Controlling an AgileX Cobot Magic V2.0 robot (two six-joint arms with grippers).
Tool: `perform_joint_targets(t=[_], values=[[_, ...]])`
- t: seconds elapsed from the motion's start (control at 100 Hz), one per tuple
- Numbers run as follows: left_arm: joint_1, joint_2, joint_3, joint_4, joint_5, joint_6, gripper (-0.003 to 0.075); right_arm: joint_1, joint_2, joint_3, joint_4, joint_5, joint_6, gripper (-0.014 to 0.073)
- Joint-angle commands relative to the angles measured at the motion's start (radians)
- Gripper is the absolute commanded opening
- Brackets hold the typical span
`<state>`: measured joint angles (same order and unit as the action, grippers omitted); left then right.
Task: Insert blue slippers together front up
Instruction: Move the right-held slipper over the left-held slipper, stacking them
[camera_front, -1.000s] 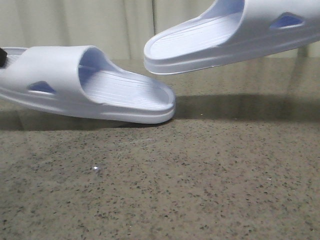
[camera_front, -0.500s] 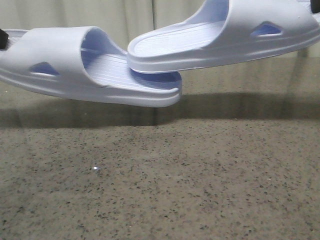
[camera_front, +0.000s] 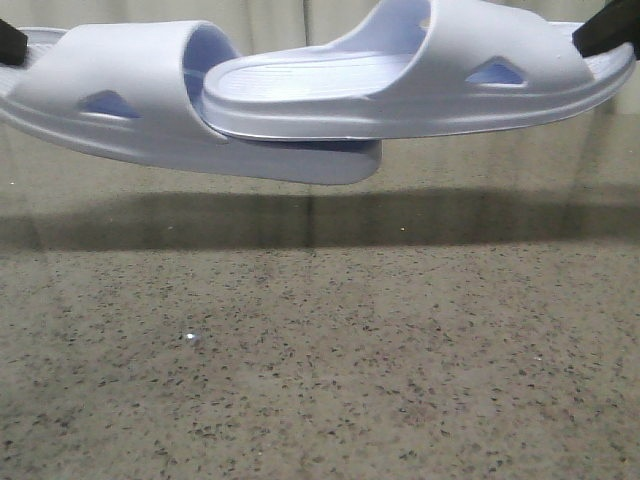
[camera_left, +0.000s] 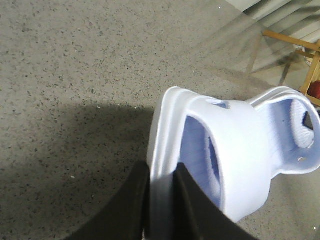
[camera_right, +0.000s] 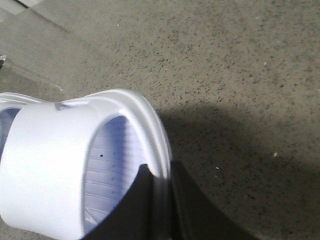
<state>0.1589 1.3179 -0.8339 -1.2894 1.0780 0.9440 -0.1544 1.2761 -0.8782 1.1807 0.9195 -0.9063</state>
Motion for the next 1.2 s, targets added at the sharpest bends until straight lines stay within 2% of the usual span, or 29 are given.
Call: perform_joint_targets(t=[0.0,0.44,1.01,1.19], values=[[0.001,-0.029,-0.035,-0.097,0.051,0.002,0.0015,0.016,-0.006,-0.034,0.1,0.021,-0.049,-0.0107],[0.001,-0.029,-0.035,-0.141,0.099,0.022,0.0015,0.154,0.122,-0.034,0.279,0.049,-0.198,-0.0107],[-0.006,-0.019,-0.035,-0.159,0.136,0.044,0.0015,0.177,0.138,-0.034,0.34,0.121,-0.252,-0.0107],[-0.028,-0.019,-0.035,-0.188,0.134,0.055,0.0015,0.217,0.138,-0.056,0.329,0.11,-0.258,-0.0107]])
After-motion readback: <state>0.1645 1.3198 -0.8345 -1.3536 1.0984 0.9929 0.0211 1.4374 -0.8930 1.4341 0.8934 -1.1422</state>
